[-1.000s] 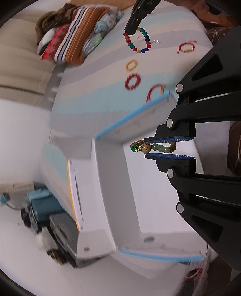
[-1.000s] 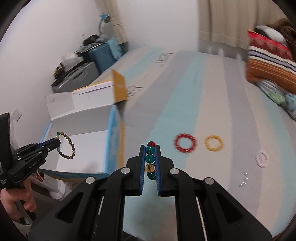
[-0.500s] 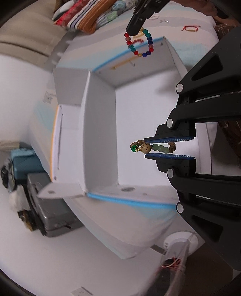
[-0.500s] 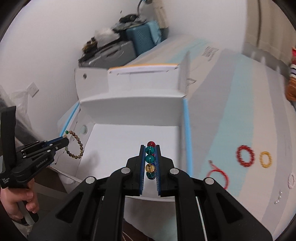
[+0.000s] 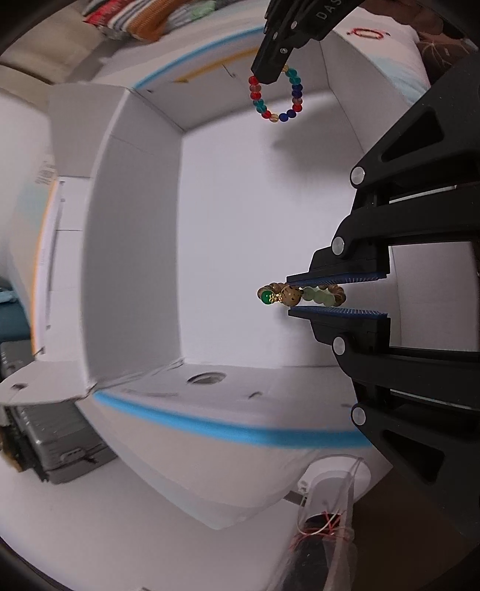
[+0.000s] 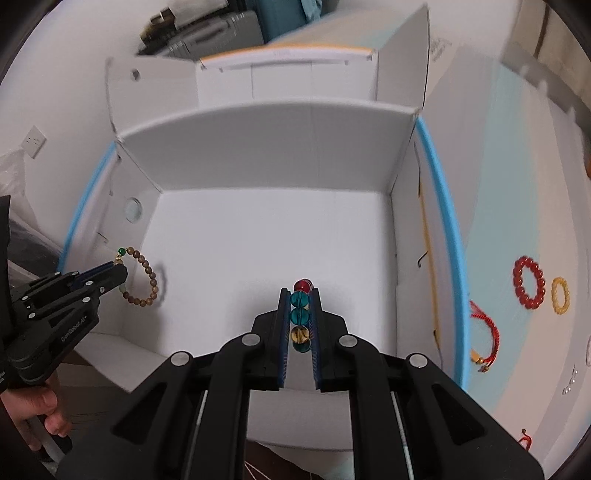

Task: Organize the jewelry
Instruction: 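Open both tools to drop the bracelets into the white box, then move the right tool back over the red cord bracelet with gold bar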

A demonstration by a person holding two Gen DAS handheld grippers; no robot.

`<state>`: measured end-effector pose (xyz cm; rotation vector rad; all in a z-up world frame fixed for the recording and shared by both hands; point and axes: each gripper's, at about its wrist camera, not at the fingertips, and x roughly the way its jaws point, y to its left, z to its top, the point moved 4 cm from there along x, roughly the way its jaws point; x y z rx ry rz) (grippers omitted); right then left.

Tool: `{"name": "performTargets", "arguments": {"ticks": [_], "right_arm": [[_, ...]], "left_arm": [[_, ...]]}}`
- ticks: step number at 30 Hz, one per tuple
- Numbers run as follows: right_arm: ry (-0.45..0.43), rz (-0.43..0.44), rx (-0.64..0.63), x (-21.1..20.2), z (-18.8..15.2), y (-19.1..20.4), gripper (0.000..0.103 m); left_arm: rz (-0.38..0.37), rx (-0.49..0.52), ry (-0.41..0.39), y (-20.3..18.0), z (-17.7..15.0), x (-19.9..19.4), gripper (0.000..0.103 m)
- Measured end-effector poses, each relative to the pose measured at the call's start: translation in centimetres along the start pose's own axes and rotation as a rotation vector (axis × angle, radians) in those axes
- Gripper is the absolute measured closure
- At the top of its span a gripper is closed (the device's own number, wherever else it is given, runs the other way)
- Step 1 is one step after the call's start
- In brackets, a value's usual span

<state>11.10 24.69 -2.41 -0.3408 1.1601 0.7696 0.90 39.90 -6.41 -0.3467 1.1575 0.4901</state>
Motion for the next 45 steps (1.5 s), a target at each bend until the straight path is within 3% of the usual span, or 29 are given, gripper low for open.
{"name": "performTargets", "arguments": {"ticks": [5,11,13,18,21,23,26,28,30,37,45], "right_arm": [[0.041,-0.015,0.013,1.2,-0.3,-0.3,0.094],[0.046,-0.011,0.023,1.5,-0.6,-0.5,0.090],[0.047,-0.001,0.029,1.6,-0.5,-0.7,0.074],[0.011,-0.010,0.029,-0.4,-0.6,-0.6,0.048],[-0.019,-0.003,0.036,-1.8,-0.9,-1.0,0.035],[-0.041,-0.007,0.038,-2.7,-0.8,-0.9,0.030],[-0.074,-0.015,0.039,-3.9,-0.8,-1.0,0.019],[-0.110,-0.024,0.051,-5.0,-1.2,-1.6,0.008],[-0.162,-0.028,0.057,-6.0,-1.5,-2.2,0.007],[-0.263,-0.070,0.054,-9.3,-3.5,-4.4,0.007],[-0.375,-0.089,0.128,-13.4,-6.9,-8.9,0.007]], "left_arm": [[0.000,0.011,0.066,-0.1,-0.2,1.8,0.093],[0.023,-0.001,0.068,0.2,-0.5,1.7,0.090],[0.043,0.010,0.059,0.2,-0.5,1.4,0.075],[0.029,0.014,0.027,-0.8,-0.7,-0.4,0.053],[0.046,0.023,-0.015,-1.5,-0.5,-1.5,0.031],[0.065,0.030,-0.055,-1.8,-0.3,-2.5,0.029],[0.052,0.018,-0.086,-2.0,-0.1,-3.5,0.018],[0.075,0.015,-0.105,-2.2,-0.1,-4.2,0.011],[0.071,0.003,-0.130,-2.5,-0.1,-5.2,0.006],[0.050,0.023,-0.223,-4.7,0.2,-7.9,0.006],[-0.037,0.072,-0.320,-9.8,-0.3,-10.1,0.006]]}}
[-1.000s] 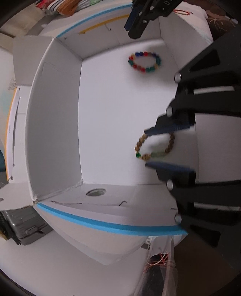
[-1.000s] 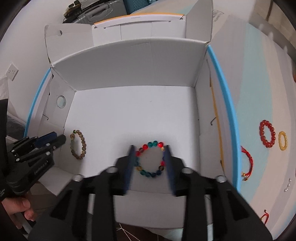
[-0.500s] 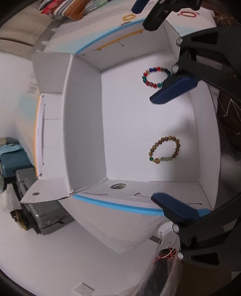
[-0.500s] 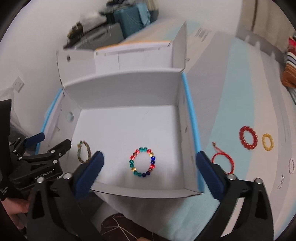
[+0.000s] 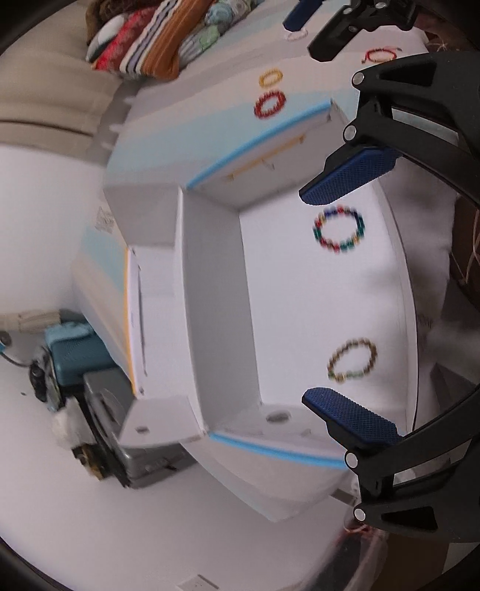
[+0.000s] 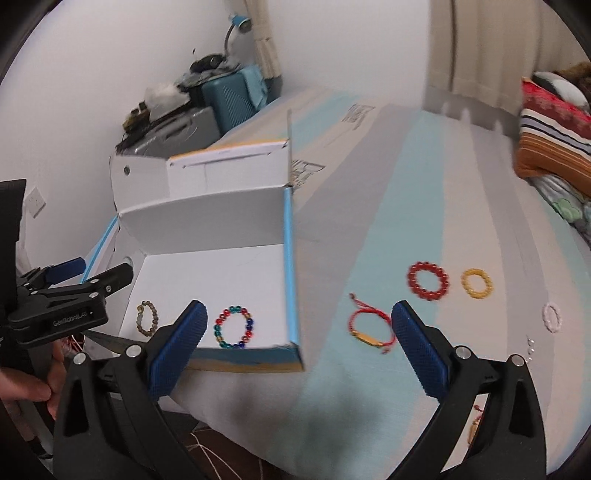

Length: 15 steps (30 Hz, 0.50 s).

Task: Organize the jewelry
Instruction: 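Move the right tool back over the red cord bracelet with gold bar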

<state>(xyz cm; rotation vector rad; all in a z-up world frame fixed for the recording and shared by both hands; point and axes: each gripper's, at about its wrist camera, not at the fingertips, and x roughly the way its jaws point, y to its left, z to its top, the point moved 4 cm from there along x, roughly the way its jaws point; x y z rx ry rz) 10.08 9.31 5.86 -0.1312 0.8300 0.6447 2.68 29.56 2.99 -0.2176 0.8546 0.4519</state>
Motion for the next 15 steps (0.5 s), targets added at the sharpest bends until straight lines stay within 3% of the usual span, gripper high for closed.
{"name": "performTargets", "arguments": {"ticks": [9,15], "right_arm": [[-0.076,-0.031,0.022,-4.6,-2.1,-6.0,0.007],[-0.110,-0.139,0.076,-7.1,-3.8,-11.6,0.007]], "left_arm": [[-0.112,0.082,-0.089,-8.0,-0.3,-1.9,0.006],[-0.196,0.158,-0.109,-14.4,-0.7,-1.8,0.006]]}}
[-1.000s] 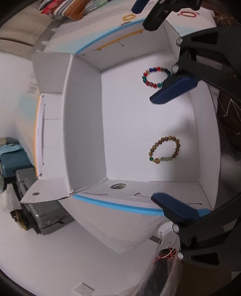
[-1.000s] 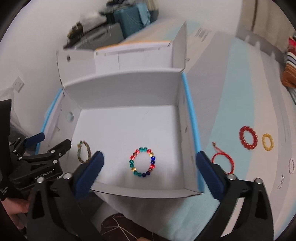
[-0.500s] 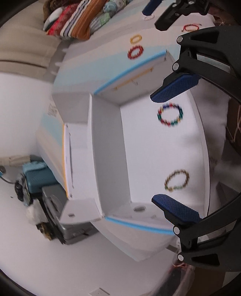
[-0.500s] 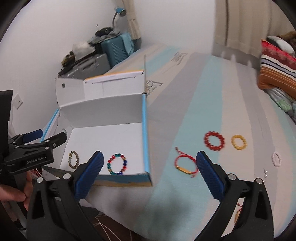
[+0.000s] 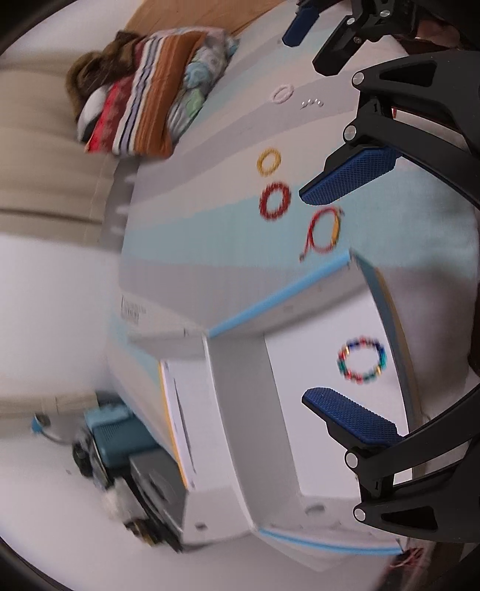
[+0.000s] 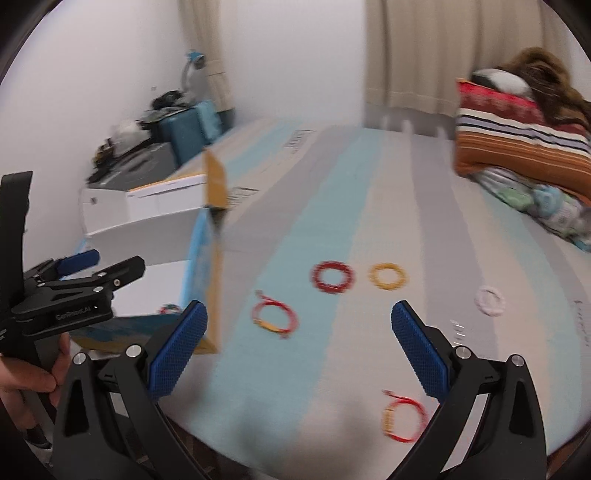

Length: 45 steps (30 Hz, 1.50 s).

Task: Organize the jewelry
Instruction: 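Move the right tool back over the red cord bracelet with gold bar, then grasp the red cord bracelet with the right tool while the left tool grasps another red cord bracelet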

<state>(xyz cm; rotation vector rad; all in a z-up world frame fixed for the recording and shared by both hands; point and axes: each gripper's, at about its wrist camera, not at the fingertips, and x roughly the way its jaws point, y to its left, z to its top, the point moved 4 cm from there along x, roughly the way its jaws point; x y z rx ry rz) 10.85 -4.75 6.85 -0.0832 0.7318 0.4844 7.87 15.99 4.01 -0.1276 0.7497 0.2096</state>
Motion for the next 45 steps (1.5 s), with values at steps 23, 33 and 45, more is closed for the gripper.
{"name": "performTargets", "arguments": {"ticks": [23,33,45], "right_arm": [[0.178,-0.130,0.102,4.3,-9.9,-12.0,0.008],[0.299,-0.143,0.120,8.8,-14.1,-12.4,0.015],[0.374,-0.148,0.118,11.3,-17.2,-12.7,0.042]], "left_arm": [[-0.085,0.138,0.115,-13.8,-3.9,13.4,0.006],[-0.035,0.117,0.168,-12.5,-6.2,18.9,0.006],[-0.034,0.107,0.195,-12.0,-8.2,21.2,0.014]]}}
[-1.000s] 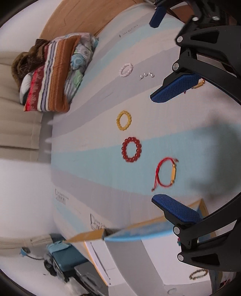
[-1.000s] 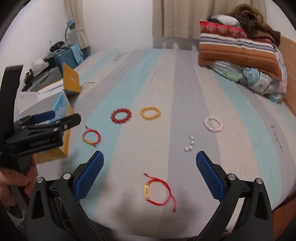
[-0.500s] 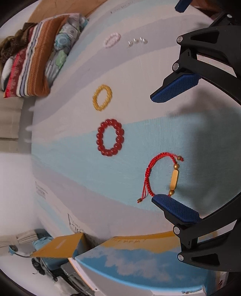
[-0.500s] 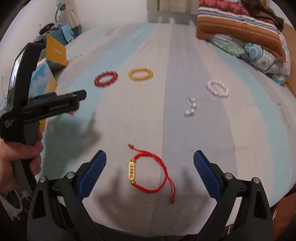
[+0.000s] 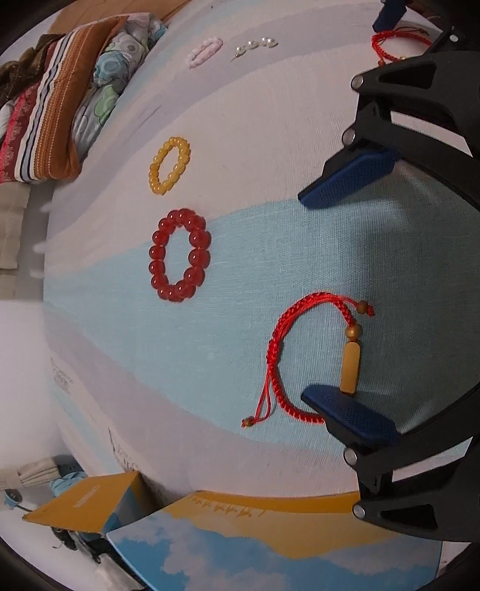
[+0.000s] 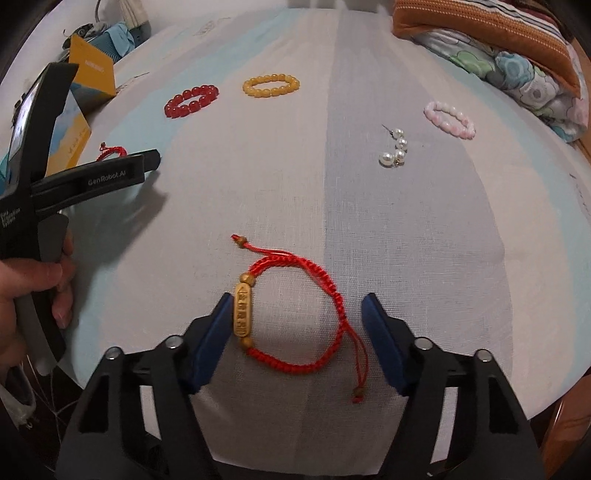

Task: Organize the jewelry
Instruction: 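Grasp the red cord bracelet with the right tool while the left tool grasps another red cord bracelet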

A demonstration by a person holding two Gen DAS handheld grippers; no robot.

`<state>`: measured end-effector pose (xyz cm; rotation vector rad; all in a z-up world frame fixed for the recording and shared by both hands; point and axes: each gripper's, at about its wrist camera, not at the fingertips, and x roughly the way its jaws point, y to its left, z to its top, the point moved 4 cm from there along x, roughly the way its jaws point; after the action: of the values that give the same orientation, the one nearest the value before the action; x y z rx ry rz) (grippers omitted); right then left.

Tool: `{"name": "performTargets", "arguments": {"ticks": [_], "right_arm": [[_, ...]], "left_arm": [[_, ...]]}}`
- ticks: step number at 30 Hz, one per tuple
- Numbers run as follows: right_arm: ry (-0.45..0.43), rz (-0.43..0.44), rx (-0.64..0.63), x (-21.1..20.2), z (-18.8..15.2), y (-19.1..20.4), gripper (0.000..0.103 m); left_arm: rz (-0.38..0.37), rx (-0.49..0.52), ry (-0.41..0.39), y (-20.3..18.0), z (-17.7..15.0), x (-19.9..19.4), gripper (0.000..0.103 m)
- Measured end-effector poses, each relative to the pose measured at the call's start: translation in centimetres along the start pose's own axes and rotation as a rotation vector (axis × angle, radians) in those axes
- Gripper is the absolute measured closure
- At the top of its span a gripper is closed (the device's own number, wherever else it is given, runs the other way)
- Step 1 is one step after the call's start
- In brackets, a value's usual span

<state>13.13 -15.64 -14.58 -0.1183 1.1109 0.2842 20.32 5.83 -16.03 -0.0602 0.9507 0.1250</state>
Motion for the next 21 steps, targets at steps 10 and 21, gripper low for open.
{"name": "performTargets", "arguments": {"ticks": [10,21], "right_arm": [[-0.021,0.001,0.007,-0.34,-0.28,-0.20,0.069],[-0.028,0.014,0.048,-0.60,-0.09,-0.84,0.085]], "left_arm": [[-0.030,0.022,0.006,-0.07,-0.45,-0.35,0.055],[-0.054,0.035,0.040,0.46,-0.41,-0.62,0.100]]}}
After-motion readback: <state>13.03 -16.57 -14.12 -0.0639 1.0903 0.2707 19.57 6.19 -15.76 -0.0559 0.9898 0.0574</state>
